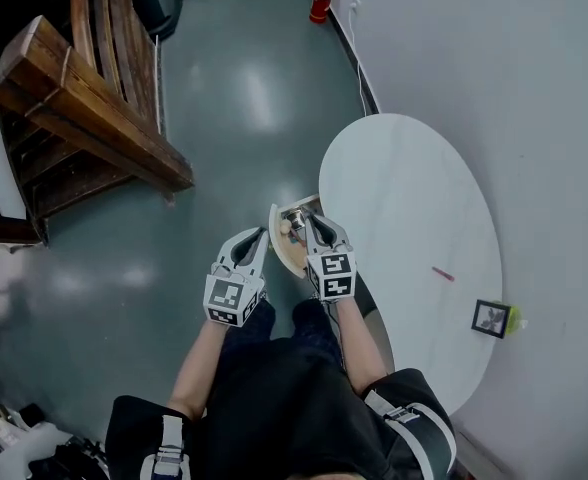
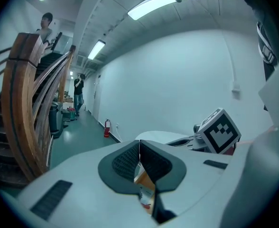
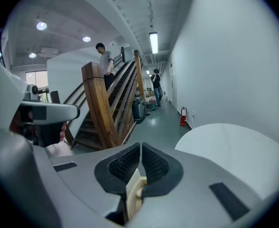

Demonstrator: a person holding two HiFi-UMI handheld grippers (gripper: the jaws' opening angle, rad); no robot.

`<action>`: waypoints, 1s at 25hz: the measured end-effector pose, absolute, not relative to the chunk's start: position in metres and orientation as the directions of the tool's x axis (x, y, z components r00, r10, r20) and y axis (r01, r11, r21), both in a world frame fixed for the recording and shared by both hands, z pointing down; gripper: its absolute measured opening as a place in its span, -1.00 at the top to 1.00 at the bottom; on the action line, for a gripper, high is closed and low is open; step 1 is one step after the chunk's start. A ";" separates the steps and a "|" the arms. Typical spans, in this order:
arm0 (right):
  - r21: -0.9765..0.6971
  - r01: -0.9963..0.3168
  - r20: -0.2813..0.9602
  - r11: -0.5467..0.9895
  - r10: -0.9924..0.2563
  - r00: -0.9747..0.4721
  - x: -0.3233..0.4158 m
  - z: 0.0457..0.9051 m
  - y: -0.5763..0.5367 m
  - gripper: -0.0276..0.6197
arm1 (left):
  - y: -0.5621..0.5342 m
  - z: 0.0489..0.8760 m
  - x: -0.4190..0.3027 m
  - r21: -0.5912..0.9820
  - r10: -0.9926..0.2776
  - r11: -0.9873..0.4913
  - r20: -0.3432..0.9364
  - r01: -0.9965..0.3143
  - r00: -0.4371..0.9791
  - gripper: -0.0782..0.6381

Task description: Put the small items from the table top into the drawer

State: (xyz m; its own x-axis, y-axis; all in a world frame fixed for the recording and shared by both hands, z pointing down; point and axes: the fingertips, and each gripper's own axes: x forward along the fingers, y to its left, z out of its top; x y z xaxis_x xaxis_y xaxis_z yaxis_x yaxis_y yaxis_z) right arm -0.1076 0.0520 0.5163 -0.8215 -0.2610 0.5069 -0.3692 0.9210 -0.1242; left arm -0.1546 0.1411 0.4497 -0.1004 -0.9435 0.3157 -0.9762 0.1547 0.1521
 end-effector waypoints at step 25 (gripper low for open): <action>-0.041 -0.440 0.279 0.897 -0.413 -0.867 -0.046 0.392 0.076 0.79 | 0.172 0.367 -0.146 0.071 -0.979 0.116 0.179 -0.991 -0.101 0.73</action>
State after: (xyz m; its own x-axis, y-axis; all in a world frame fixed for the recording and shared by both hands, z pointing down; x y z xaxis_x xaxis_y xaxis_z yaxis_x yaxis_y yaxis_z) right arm -0.0463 0.0757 0.3918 -0.8671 -0.4128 0.2789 -0.4401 0.8970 -0.0407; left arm -0.1458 0.1717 0.3670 -0.1014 -0.9786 0.1789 -0.9907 0.1156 0.0712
